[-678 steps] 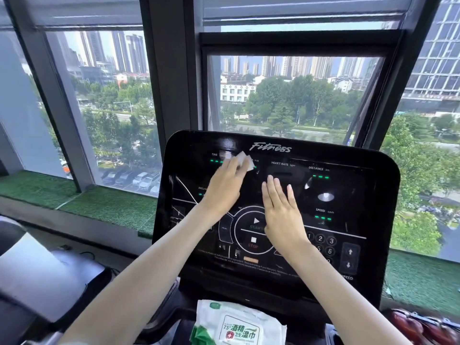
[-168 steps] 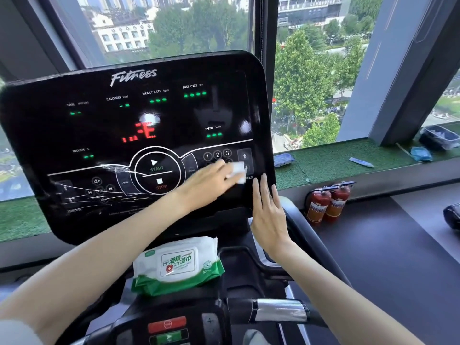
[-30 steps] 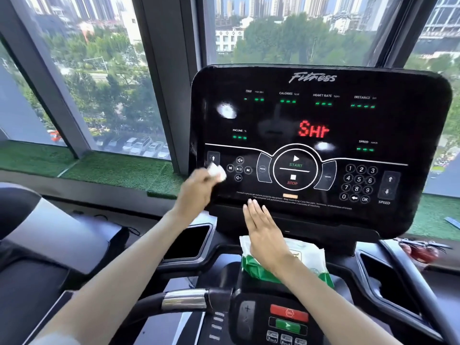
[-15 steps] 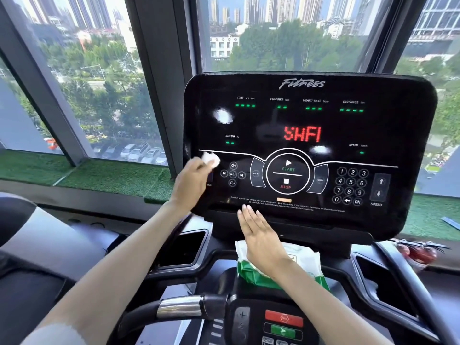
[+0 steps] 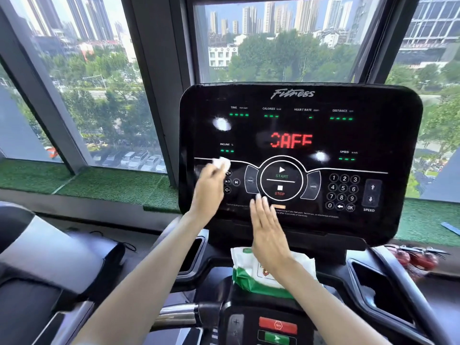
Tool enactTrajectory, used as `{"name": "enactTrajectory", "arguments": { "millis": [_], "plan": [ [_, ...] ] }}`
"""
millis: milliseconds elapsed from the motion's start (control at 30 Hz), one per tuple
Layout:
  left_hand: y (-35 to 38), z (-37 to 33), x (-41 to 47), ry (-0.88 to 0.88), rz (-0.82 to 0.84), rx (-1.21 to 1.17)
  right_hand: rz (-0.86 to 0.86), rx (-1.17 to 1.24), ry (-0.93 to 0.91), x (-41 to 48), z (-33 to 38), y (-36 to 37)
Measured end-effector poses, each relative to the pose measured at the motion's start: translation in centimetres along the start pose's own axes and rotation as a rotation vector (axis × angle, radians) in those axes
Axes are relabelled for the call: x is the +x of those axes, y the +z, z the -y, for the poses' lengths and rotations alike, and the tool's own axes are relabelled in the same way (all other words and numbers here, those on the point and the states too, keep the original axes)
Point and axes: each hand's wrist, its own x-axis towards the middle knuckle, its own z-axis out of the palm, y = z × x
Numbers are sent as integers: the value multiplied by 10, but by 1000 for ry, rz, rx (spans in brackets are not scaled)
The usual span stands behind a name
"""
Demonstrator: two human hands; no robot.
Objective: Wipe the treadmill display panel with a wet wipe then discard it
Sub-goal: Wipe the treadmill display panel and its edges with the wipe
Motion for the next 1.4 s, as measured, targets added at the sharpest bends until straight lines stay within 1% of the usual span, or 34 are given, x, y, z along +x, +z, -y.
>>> {"name": "enactTrajectory", "arguments": {
  "millis": [33,67,100,200,233,267,300,333,367,400,433,467,533,567,600,633,733,767,800,833,900,933,967,1000,1100,1133,1167,1200,1233,1267,1300,1333,1367,1400],
  "plan": [
    [1,3,-3,114,73,18,-31,-6,45,4,-4,-5],
    [0,10,-2,165,78,52,-53,-21,87,7,-9,-10],
    [-1,17,0,108,10,55,-68,-35,122,10,-13,-14],
    [1,19,5,-370,-347,-40,-111,-10,198,18,-23,-24],
    [6,8,5,-442,-396,-77,-119,-5,203,21,-25,-27],
    [12,-4,5,-420,-388,-117,-124,-11,197,23,-26,-29],
    [19,-13,4,-312,-319,-115,-125,-22,185,25,-27,-31],
    [26,-20,1,-135,-228,-61,-122,-33,171,28,-28,-33],
    [30,-20,-4,63,-134,47,-114,-45,159,30,-29,-34],
    [31,-12,-6,213,-76,128,-101,-60,148,32,-30,-35],
    [25,-4,-5,252,-63,132,-91,-77,139,33,-32,-35],
    [21,4,-2,177,-102,90,-83,-88,131,33,-34,-35],
    [14,6,2,-156,-283,-56,-59,-102,111,33,-37,-35],
    [16,0,3,-288,-336,-111,-51,-110,103,33,-38,-34],
    [20,-9,3,-303,-340,-124,-47,-118,100,34,-38,-34],
    [26,-18,1,-201,-285,-88,-45,-126,98,34,-38,-34],
    [42,-20,-13,393,30,130,-33,-140,70,34,-41,-36],
    [39,-13,-10,482,83,167,-30,-155,54,34,-44,-37],
    [37,-5,-4,468,68,172,-26,-166,40,34,-46,-39],
    [33,-3,2,356,-7,131,-23,-169,28,34,-48,-40],
    [28,-10,13,-4,-226,-32,-17,-167,10,34,-51,-42],
    [31,-19,14,-117,-294,-82,-16,-164,2,34,-53,-43],
    [36,-29,13,-124,-309,-89,-12,-164,-6,34,-55,-43],
    [44,-39,8,-38,-262,-58,-10,-166,-18,34,-57,-45],
    [61,-50,-18,422,56,119,-46,-145,-40,32,-64,-50],
    [59,-45,-17,512,112,165,-65,-123,-31,30,-67,-52],
    [56,-40,-12,536,95,181,-82,-102,-9,27,-70,-54],
    [53,-39,-4,475,28,152,-100,-83,21,23,-73,-55],
    [49,-41,4,339,-57,78,-114,-68,49,20,-76,-57],
    [49,-45,11,165,-147,-9,-123,-59,70,17,-78,-58],
    [50,-51,16,18,-207,-82,-125,-55,85,15,-80,-59],
    [53,-61,17,-46,-233,-111,-125,-50,95,13,-82,-60],
    [58,-70,16,-2,-207,-80,-126,-46,104,12,-83,-60],
    [65,-77,10,142,-128,-24,-126,-42,112,12,-85,-60]
  ]
}}
